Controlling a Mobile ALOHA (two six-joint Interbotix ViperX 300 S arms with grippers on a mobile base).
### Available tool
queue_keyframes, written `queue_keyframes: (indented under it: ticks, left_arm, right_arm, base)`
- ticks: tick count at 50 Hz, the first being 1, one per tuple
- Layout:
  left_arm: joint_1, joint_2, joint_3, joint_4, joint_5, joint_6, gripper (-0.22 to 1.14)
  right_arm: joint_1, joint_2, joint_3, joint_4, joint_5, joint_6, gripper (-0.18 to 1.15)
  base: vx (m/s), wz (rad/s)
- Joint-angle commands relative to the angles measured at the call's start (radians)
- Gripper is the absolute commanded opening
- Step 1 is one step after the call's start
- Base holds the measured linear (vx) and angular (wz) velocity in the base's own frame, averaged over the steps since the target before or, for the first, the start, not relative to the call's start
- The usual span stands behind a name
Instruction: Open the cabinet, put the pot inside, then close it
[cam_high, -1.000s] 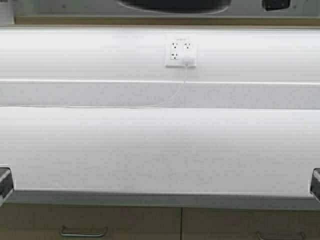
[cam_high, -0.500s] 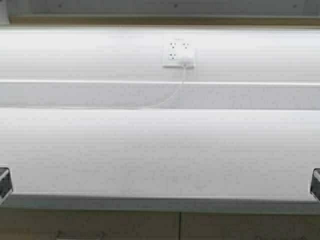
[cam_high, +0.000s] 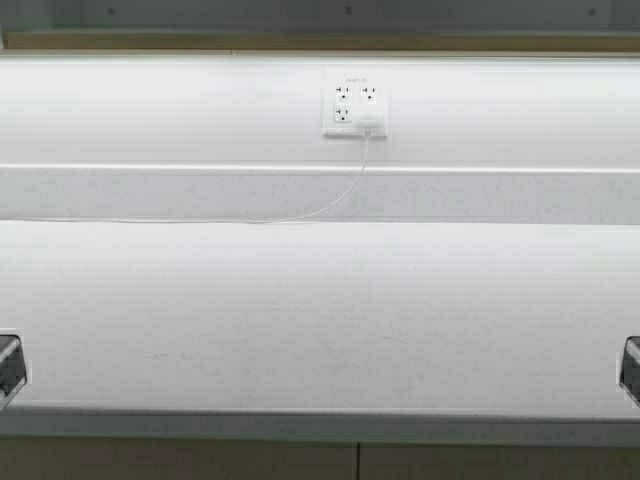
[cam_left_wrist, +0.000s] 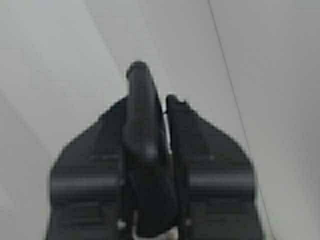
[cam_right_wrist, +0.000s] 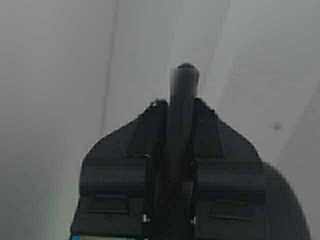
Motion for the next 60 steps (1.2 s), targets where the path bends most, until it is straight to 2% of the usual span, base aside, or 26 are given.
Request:
queue_keyframes:
  ticks: [1,24,44,60]
  left_arm:
    - [-0.080,-0.008,-0.034,0.023,0.023,0.017,0.03]
    - [-0.098,-0.074,0.097,0.023,0.009,-0.049,0.03]
    - [-0.086,0.026,0.049,0.023,-0.003,-0.052,0.03]
    - [-0.086,0.115,0.018,0.021,-0.021,-0.058,0.03]
  right_arm:
    - [0.058,-0.017,-0.084,-0.025,0.015,0.008,0.08]
    - [0.071,-0.104,0.067,-0.025,0.017,0.015,0.08]
    - [0.063,0.023,0.026,-0.025,-0.002,0.037,0.07]
    - [0.063,0.115,0.034,-0.040,-0.083,0.091,0.07]
  base:
    - [0.13,-0.01]
    - [0.17,-0.01]
    - [0.05,0.00]
    - [0.00,0.00]
